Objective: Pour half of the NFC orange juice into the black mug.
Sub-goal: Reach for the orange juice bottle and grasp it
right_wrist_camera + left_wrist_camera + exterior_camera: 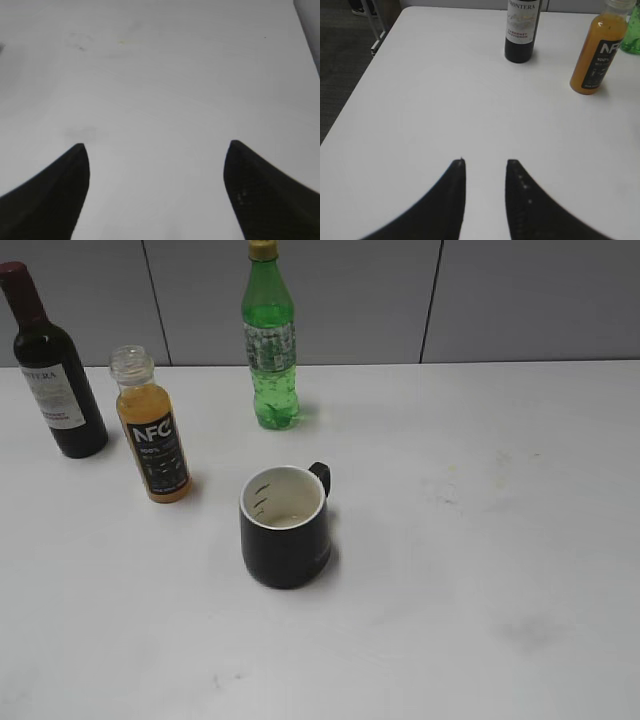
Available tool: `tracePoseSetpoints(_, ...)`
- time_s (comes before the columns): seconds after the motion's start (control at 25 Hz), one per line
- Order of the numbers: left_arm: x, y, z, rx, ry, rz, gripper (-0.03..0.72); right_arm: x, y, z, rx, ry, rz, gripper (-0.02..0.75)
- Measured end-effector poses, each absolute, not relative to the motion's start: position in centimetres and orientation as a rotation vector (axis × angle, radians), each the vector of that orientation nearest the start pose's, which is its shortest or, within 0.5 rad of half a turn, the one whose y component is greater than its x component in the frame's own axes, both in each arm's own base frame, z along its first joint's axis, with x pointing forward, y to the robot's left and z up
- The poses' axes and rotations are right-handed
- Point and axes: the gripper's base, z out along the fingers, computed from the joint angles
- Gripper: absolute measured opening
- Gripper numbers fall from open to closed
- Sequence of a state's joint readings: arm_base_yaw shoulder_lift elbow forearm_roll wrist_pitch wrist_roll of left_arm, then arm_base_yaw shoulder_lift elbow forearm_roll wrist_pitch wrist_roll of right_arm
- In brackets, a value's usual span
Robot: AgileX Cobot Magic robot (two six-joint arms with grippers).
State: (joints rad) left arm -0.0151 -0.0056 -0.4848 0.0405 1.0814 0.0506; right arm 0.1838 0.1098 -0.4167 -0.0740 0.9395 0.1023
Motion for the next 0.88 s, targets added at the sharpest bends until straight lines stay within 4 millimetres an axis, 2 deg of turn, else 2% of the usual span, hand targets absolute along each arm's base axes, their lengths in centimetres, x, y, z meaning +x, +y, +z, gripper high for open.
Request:
tracePoseSetpoints(0.32,-0.5,0.3,27.1,0.066,2.074,0.070,0.221,1.0,-0.4,26.2,0.005,2.012,0.035,0.627)
tracePoseSetpoints(0.56,-0.5,0.3,27.1,0.066,2.074,0.070,0.221,0.9,-0.1,26.2,-0.006,2.013,0.052,0.585)
tracePoseSetpoints(0.88,-0.5,0.3,27.1,0.066,2.074,0.070,0.221,0.9,-0.1,26.2,-0.010,2.013,0.051,0.581)
